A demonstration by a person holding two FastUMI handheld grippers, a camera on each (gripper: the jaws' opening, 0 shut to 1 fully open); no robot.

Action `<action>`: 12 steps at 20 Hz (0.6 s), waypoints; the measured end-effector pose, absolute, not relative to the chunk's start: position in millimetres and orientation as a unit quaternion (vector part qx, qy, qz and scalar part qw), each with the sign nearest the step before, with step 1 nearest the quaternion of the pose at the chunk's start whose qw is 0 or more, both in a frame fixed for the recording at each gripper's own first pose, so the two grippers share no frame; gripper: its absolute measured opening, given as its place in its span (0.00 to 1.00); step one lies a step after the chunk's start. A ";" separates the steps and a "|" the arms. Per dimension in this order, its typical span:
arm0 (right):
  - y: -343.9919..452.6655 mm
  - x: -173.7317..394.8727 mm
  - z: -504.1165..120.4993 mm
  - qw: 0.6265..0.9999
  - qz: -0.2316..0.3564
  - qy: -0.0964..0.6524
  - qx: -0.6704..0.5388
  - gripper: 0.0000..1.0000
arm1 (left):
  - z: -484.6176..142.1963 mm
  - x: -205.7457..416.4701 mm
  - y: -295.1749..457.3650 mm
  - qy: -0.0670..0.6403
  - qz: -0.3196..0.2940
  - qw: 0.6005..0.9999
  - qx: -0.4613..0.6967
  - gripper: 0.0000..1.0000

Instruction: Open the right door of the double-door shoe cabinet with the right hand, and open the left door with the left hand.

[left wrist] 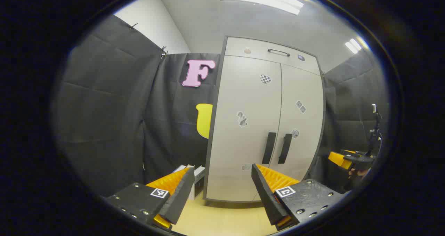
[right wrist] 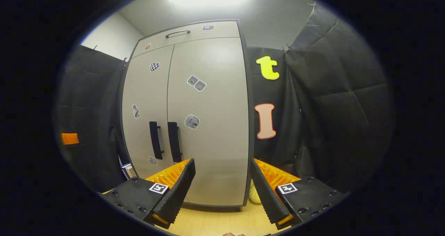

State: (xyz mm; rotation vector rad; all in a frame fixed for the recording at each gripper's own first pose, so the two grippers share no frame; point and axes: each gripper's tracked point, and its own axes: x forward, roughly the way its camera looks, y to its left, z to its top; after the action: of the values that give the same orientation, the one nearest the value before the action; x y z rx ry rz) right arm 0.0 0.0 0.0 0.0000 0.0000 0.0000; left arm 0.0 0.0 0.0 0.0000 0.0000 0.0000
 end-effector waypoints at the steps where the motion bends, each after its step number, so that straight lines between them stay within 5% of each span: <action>1: -0.4 1.9 -1.9 1.000 0.002 0.003 0.000 0.98 | -3.8 0.3 -1.7 0.003 0.002 1.000 0.000 0.95; 12: -39.4 5.8 -43.5 0.999 0.022 0.033 0.014 0.98 | -18.1 -25.5 -15.1 0.015 0.068 0.997 -0.028 0.95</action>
State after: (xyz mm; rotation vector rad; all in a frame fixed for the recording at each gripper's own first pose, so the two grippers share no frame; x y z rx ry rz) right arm 5.8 -39.4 -43.5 0.0279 0.0653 0.0444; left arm -25.5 -15.1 -18.1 -0.0558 0.0302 0.1368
